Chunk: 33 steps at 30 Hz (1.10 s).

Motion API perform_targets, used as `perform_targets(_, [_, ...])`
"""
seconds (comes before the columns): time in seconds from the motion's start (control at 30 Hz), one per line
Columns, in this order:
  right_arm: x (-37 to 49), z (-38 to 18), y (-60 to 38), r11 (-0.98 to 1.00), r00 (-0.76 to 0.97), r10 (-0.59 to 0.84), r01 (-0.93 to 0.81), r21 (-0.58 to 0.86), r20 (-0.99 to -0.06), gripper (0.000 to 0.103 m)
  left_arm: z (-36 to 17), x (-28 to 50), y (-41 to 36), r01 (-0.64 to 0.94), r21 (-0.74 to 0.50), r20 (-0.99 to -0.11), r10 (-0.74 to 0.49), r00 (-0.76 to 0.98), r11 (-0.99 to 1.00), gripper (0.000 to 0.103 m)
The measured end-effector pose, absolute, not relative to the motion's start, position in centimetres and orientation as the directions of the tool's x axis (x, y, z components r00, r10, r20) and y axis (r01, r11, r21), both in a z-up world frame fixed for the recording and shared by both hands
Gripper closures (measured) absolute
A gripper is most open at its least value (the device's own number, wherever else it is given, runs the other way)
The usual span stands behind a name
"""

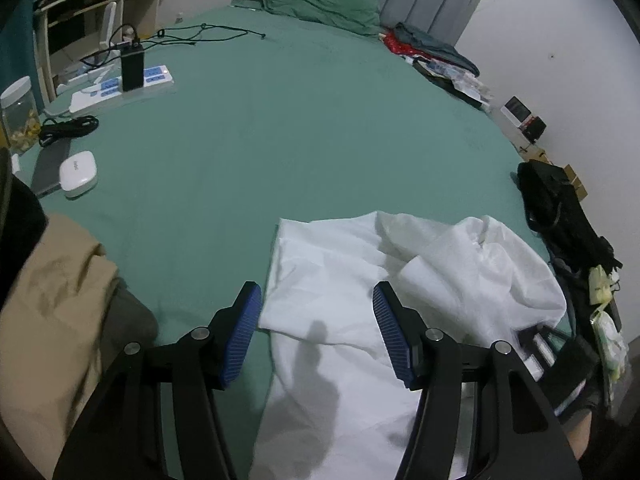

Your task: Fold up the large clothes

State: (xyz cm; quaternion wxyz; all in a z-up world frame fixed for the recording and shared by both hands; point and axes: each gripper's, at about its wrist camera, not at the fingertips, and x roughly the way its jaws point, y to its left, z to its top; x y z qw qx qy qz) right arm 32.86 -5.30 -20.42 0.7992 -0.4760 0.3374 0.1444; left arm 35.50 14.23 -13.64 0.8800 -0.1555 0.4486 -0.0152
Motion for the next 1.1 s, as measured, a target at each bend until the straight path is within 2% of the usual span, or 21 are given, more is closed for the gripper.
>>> perform_targets(0.07, [31.9,-19.7,-5.2,0.563,0.699,-0.052,-0.569,-0.599,-0.713,0.054,-13.8,35.8,13.8,-0.107,-0.306,-0.780,-0.184,0.599,0.946,0.042])
perform_targets(0.13, [30.8,-18.8,-5.9,0.605,0.712,-0.008,-0.556,-0.570,-0.702,0.036,-13.8,36.2,13.3,-0.102,-0.328,-0.772,-0.204,0.602,0.939,0.042])
perform_targets(0.27, [29.6,-16.6,-8.3,0.708,0.640,0.152,-0.602,-0.369,-0.753,0.034,-14.0,36.7,11.4,-0.052,-0.364,-0.753,-0.261,0.605,0.930,0.042])
perform_targets(0.37, [29.4,-13.5,-11.2,0.754,0.639,0.251,-0.600,-0.267,-0.727,0.034,-14.5,36.7,9.1,0.002,-0.337,-0.757,-0.272,0.594,0.941,0.042])
perform_targets(0.5, [32.9,-9.7,-14.3,0.833,0.726,0.229,-0.491,-0.255,-0.648,0.034,-15.2,36.7,7.1,0.036,-0.281,-0.780,-0.250,0.574,0.959,0.042])
perform_targets(0.63, [38.8,-11.7,-16.7,0.836,0.665,0.168,-0.487,-0.252,-0.728,0.034,-17.2,36.8,6.0,0.017,-0.204,-0.844,-0.185,0.503,0.979,0.042])
perform_targets(0.7, [39.7,-13.2,-17.2,0.834,0.591,0.209,-0.524,-0.174,-0.779,0.039,-18.2,36.7,6.2,0.003,-0.194,-0.870,-0.173,0.462,0.981,0.042])
perform_targets(0.73, [39.6,-13.9,-17.6,0.828,0.563,0.225,-0.541,-0.148,-0.795,0.051,-18.5,36.6,6.3,-0.002,-0.193,-0.876,-0.171,0.450,0.981,0.042])
perform_targets(0.77, [39.0,-14.7,-17.6,0.817,0.555,0.221,-0.555,-0.158,-0.802,0.056,-18.7,36.5,6.5,-0.010,-0.187,-0.883,-0.164,0.440,0.982,0.042])
perform_targets(0.8, [38.2,-15.2,-17.5,0.805,0.556,0.208,-0.564,-0.182,-0.805,0.057,-18.8,36.4,6.6,-0.018,-0.181,-0.889,-0.155,0.431,0.983,0.042])
perform_targets(0.9, [34.8,-17.5,-17.6,0.784,0.585,0.178,-0.570,-0.244,-0.792,0.066,-19.1,36.1,7.4,-0.039,-0.179,-0.896,-0.146,0.420,0.983,0.042])
perform_targets(0.93, [33.4,-18.2,-17.5,0.785,0.582,0.172,-0.569,-0.247,-0.795,0.078,-19.2,35.9,7.5,-0.042,-0.181,-0.897,-0.148,0.416,0.983,0.042])
perform_targets(1.0, [31.8,-18.8,-18.1,0.794,0.625,0.157,-0.541,-0.279,-0.765,0.089,-19.3,35.6,7.8,-0.044,-0.189,-0.901,-0.155,0.406,0.981,0.042])
perform_targets(1.1, [31.1,-18.1,-19.0,0.814,0.661,0.112,-0.489,-0.313,-0.742,0.092,-19.4,34.9,7.9,-0.056,-0.160,-0.906,-0.123,0.405,0.986,0.042])
